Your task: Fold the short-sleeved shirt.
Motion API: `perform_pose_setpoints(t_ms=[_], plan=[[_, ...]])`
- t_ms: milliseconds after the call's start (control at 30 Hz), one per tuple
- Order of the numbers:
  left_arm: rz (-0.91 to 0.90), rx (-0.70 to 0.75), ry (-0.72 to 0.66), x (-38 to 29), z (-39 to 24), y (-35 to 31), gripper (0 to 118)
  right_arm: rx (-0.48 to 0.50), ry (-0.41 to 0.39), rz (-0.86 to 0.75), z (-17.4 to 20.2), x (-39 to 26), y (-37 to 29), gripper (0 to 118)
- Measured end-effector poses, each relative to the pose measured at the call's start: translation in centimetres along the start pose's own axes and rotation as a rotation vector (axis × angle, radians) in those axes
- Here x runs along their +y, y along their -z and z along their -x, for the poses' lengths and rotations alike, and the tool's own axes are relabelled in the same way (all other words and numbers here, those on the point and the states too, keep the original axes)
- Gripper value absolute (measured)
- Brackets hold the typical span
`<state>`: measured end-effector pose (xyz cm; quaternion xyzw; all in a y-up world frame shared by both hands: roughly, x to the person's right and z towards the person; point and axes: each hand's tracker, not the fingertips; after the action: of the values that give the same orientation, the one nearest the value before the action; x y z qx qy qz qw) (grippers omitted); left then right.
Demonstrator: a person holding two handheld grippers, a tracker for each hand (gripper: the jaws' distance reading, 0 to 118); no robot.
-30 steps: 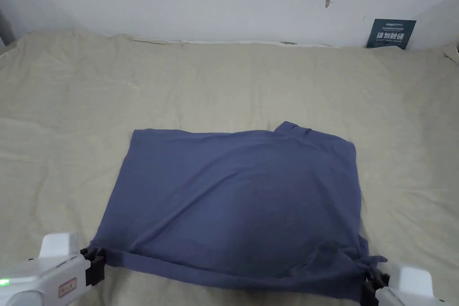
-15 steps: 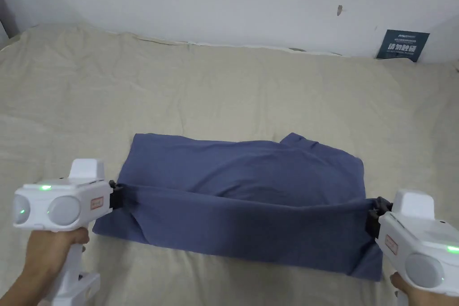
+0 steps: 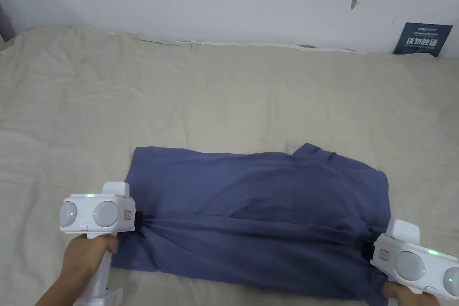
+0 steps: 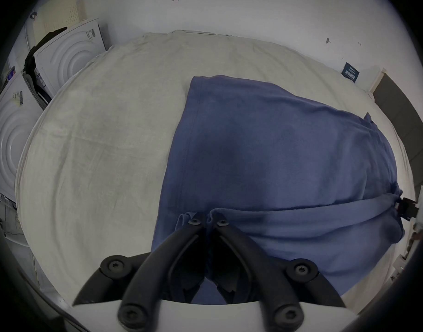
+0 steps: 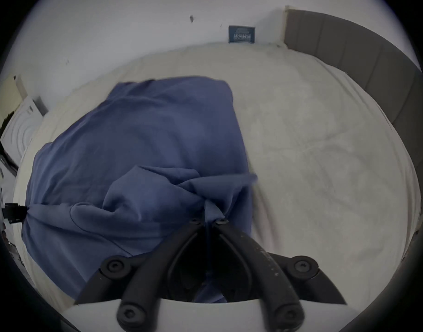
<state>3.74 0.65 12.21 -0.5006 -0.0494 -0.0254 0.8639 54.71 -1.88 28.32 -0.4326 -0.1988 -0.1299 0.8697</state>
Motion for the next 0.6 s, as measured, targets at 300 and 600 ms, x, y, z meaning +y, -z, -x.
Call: perform_pose_setpoints(t_ms=[300, 600], plan=[[-0.268, -0.072, -0.116, -0.7, -0.5, -8.0, 114, 0.039, -0.015, -0.164, 0.4, 1.7, -6.5, 103], [-0.740, -0.074, -0.005, -3.2, -2.9, -21.5, 112, 0.067, -0.121, -0.609, 3.1, 0.6, -24.4, 110]])
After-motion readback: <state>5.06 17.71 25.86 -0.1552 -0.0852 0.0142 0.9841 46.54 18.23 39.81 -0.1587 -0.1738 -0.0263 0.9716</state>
